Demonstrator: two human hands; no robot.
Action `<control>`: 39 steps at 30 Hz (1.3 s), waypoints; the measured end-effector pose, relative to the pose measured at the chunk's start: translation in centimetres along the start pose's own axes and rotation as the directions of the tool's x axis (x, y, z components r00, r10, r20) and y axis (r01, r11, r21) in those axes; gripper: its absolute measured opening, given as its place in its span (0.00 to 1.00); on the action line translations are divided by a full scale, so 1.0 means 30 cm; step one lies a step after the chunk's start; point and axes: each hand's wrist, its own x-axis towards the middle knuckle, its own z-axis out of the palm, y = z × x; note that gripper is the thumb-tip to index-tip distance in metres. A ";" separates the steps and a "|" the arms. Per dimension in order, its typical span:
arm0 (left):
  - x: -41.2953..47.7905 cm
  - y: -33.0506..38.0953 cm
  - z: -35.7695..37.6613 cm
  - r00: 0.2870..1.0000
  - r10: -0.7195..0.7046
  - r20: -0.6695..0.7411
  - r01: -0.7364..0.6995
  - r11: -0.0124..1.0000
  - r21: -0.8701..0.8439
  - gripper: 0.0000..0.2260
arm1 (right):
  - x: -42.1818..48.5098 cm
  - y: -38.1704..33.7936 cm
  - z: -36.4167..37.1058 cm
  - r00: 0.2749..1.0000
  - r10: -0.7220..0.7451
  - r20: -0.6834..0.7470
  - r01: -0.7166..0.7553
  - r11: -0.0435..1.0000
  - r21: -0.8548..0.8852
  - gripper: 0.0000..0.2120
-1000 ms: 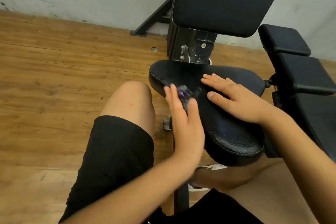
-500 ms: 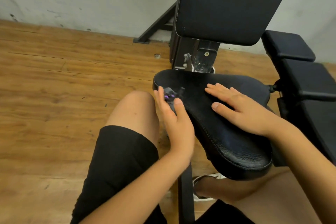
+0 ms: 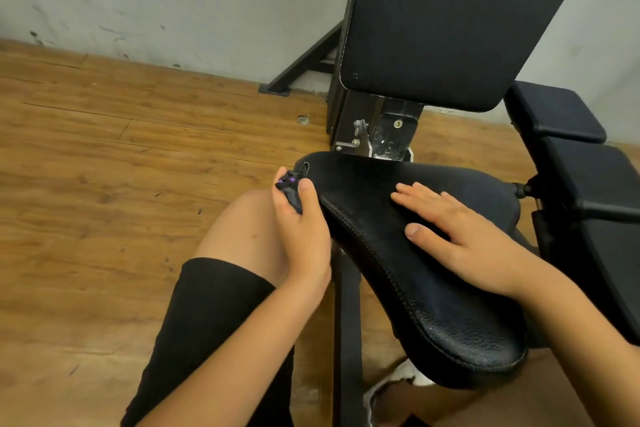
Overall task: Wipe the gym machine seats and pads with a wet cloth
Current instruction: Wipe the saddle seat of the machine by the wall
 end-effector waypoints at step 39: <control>0.443 0.098 -0.039 0.737 -0.388 0.554 0.114 0.879 0.463 0.10 | 0.273 -0.060 -0.011 0.980 -0.103 0.169 0.117 0.990 -0.076 0.32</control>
